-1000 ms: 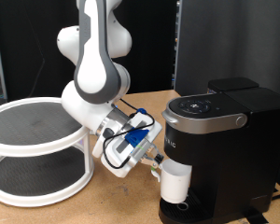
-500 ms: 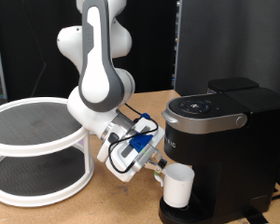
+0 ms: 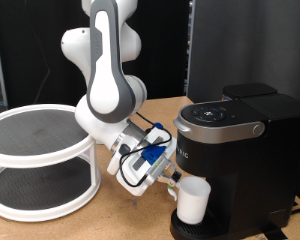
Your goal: Make a cup of coffee with the keurig machine
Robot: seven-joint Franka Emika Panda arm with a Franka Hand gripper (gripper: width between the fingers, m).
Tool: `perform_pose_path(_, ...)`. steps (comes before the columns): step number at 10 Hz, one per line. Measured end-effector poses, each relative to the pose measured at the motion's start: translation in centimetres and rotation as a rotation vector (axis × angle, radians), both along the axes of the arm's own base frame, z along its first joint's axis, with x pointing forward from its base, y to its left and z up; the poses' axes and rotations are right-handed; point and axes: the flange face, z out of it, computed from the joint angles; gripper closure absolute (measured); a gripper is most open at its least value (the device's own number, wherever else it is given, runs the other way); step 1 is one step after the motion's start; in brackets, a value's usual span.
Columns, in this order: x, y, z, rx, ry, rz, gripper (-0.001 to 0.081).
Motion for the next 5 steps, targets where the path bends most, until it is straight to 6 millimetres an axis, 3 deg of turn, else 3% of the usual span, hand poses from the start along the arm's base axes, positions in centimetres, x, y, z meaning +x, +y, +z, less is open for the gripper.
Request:
perform_pose_path(1,0.0,0.01,0.0,0.001,0.0,0.0,0.0708)
perform_pose_path(2,0.0,0.01,-0.01,0.001,0.0,0.0,0.0569)
perform_pose_path(3,0.0,0.0,0.0,0.004,-0.002,0.0,0.0569)
perform_pose_path(4,-0.03,-0.1,-0.01,0.008,-0.005,0.001,0.0367)
perform_pose_path(5,-0.12,-0.37,0.04,0.012,-0.009,0.007,0.0367)
